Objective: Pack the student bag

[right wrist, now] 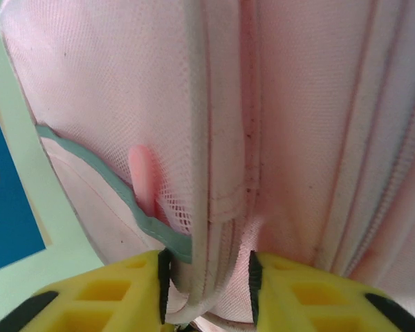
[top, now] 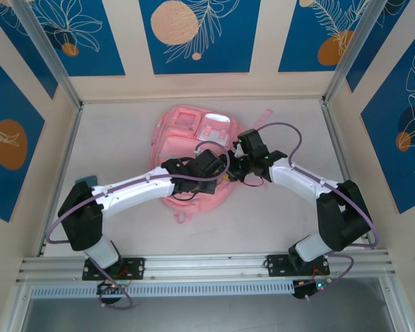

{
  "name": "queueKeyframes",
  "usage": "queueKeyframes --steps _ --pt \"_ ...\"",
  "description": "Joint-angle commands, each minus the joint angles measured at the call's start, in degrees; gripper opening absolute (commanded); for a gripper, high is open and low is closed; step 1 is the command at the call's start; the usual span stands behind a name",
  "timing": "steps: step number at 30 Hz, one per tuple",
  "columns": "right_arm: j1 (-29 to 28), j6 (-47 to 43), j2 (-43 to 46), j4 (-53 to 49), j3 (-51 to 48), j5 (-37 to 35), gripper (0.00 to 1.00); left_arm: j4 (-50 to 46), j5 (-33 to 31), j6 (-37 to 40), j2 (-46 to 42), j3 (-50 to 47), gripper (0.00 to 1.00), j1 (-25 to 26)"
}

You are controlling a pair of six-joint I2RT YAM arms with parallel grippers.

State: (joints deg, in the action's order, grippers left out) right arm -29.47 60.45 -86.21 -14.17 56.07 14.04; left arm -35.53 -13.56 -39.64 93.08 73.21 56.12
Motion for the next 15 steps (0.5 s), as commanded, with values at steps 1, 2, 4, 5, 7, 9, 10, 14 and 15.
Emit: queueKeyframes --steps 1,2,4,5,7,9,10,14,15 --pt "-0.24 -1.12 -1.15 -2.23 2.52 0.48 0.28 -0.87 -0.64 2.29 -0.74 1.06 0.00 0.86" --pt "-0.17 -1.60 -1.02 -3.36 2.80 -0.92 0.26 -1.39 -1.27 2.87 -1.07 0.78 0.00 0.61" --pt "0.15 -2.69 -0.19 -5.53 2.99 -3.83 0.22 -2.23 -2.39 4.26 -2.27 -0.07 0.00 -0.03" --pt "0.42 -3.26 0.41 -6.49 2.99 -5.20 0.20 -2.50 -2.87 5.05 -2.96 -0.92 0.00 -0.50" --pt "1.17 -4.00 1.65 -8.06 2.77 -7.33 0.17 -2.82 -3.23 6.14 -4.62 -2.77 0.00 -1.83" --pt "1.93 -5.13 2.76 -9.11 2.72 -8.52 0.15 -3.18 -3.13 6.83 -6.35 -4.83 0.00 -3.63" --pt "2.33 -5.69 3.24 -9.86 2.85 -9.29 0.15 -3.31 -3.18 7.20 -7.20 -6.00 0.00 -4.53" --pt "4.20 -8.05 4.71 -12.89 3.43 -11.04 0.13 -3.76 -2.74 8.34 -10.45 -9.58 0.00 -8.33" --pt "4.73 -8.67 4.97 -13.42 3.43 -11.21 0.13 -3.76 -2.46 8.82 -11.09 -10.22 0.00 -9.08"
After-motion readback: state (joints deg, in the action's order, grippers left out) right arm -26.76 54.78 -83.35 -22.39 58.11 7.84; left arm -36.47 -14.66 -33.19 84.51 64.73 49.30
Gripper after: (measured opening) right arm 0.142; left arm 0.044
